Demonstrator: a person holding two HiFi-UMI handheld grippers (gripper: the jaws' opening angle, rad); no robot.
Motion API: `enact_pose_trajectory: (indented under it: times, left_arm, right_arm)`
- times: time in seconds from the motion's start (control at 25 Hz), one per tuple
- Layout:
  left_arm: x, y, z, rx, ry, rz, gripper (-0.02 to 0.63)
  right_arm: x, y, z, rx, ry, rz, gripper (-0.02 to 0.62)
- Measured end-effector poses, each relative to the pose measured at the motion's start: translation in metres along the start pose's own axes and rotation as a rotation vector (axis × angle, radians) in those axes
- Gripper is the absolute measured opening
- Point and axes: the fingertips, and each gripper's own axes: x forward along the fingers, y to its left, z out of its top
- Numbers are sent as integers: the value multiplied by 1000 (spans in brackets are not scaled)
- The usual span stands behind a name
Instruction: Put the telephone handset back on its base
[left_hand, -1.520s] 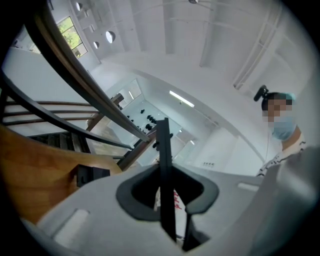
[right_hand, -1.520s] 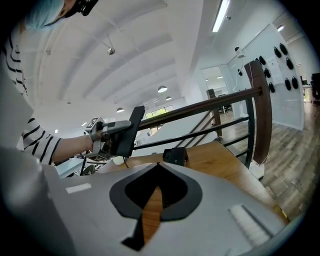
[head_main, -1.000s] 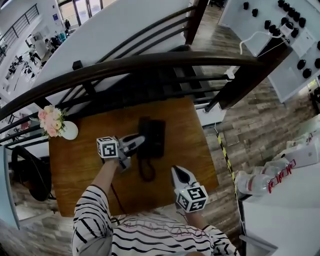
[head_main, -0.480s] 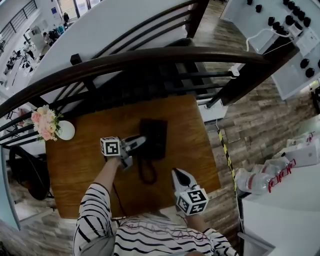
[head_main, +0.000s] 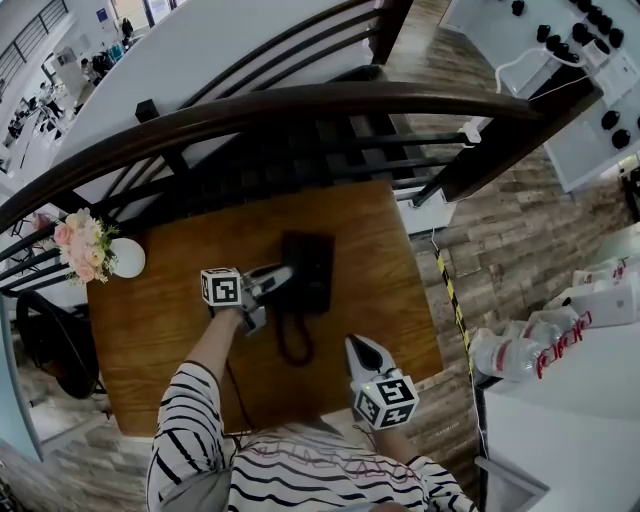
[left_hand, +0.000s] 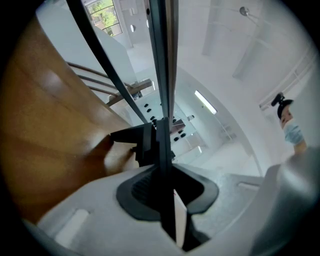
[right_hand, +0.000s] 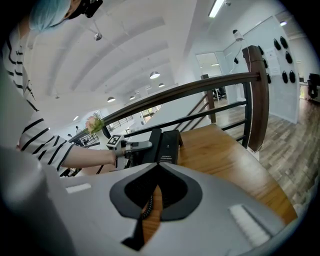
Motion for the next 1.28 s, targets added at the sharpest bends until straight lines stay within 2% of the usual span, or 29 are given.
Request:
enact_pose_trajectory:
  times: [0.28, 0.84, 1.12, 1.28]
  left_arm:
    - [3, 7, -4, 19, 20, 14, 72]
    - [-2, 8, -10, -2, 40, 45, 75]
    - [-1, 11, -9, -3, 5, 38, 77]
    - [-2, 13, -8, 2, -7, 62, 80]
  right_arm:
    - [1, -4, -7, 2, 7, 5, 0]
    - [1, -2, -10, -4, 13, 18, 0]
    - [-1, -3, -11, 3, 14, 16, 0]
    - [0, -2, -12, 5, 13, 20, 0]
